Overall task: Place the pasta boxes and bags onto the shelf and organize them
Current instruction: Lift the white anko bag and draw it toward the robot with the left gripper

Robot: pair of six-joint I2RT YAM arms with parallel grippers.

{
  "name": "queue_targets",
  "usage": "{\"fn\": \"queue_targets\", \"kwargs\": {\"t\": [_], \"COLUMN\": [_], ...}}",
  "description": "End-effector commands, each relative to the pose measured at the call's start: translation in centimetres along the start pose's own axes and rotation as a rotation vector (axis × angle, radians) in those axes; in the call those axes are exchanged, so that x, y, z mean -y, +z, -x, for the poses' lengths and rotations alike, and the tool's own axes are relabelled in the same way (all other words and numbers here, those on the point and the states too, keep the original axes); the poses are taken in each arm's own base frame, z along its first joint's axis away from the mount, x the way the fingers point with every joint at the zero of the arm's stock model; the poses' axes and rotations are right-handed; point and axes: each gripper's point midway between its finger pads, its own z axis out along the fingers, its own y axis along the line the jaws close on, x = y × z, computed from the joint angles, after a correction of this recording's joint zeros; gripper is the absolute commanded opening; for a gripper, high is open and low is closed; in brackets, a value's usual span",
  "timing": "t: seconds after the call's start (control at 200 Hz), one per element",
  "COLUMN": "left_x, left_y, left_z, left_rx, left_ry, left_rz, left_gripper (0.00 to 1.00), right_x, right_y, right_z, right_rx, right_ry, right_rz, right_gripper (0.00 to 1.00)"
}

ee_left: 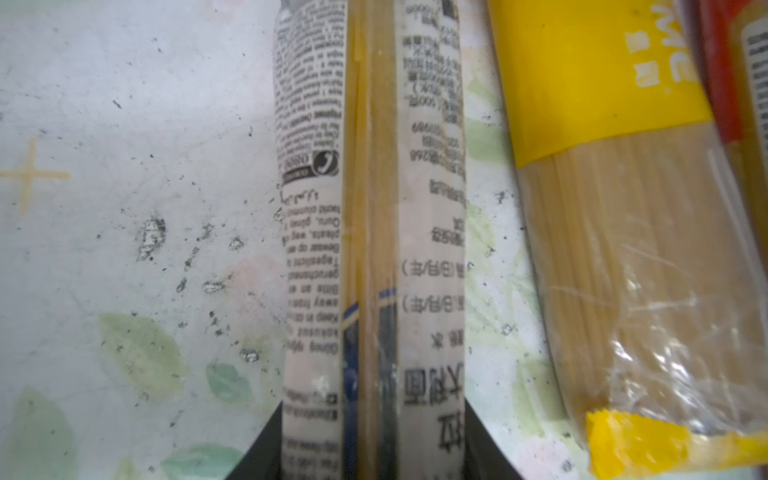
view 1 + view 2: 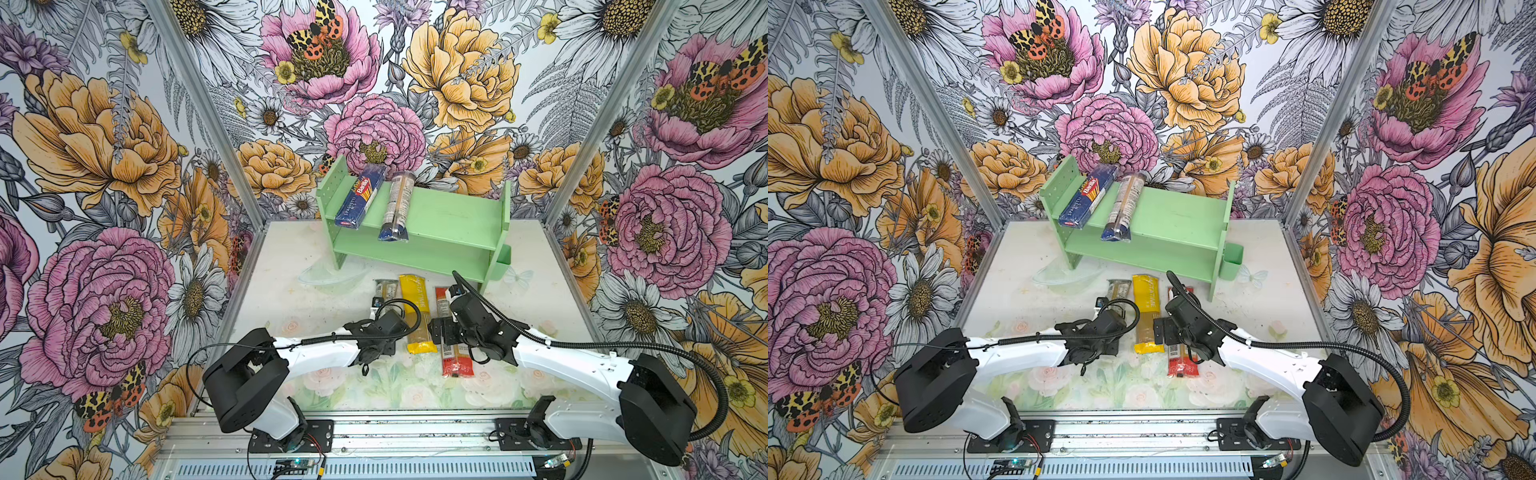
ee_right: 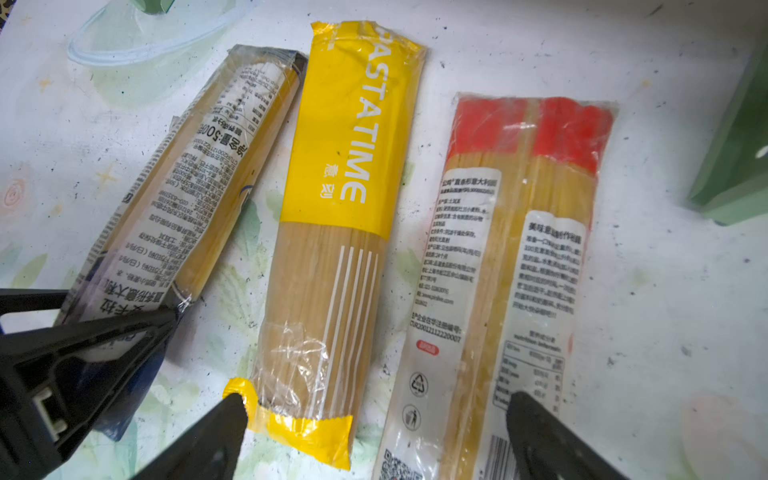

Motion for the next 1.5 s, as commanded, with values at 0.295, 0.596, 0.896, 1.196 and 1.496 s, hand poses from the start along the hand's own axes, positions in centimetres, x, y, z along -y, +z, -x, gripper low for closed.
{"fn": "queue_targets", "kwargs": {"t": [0.295,0.596,0.896,1.196,1.496], "left_x": [0.1,-0.9,-1.2,-1.4,-1.2], "left_y": [-4.3,-4.8,-6.2,-7.2,-8.1], "left_z": [3.0,3.2,4.0,4.3,4.6], "left_rx": [0.102,0.109,0.133,0.145,0.148], "left_ry": [-0.044,-0.069,-0.092,-0.102,-0.113], "left_rz": [-0.098,-0.111,-0.141,-0.168,-0.200], "left_gripper": [0.00,0.00,0.00,0.00,0.00], "right_x": [-0.2,-0.1,0.2,0.3,0.3], "right_y": [0.8,1.4,1.8,2.2,2.4], "right_z": [0.0,-0.3,-0.6,-0.9,-1.0], "right_rx": [-0.036,-0.056,-0.070,-0.085,-0.091], "right_ry": [-0.036,-0.047,-0.053,-0.062,-0.065], "right_rz": [-0.007,-0.019,-0.031,-0.039,-0.040], "right_gripper": [0.99,1.00,1.00,0.99,0.99]}}
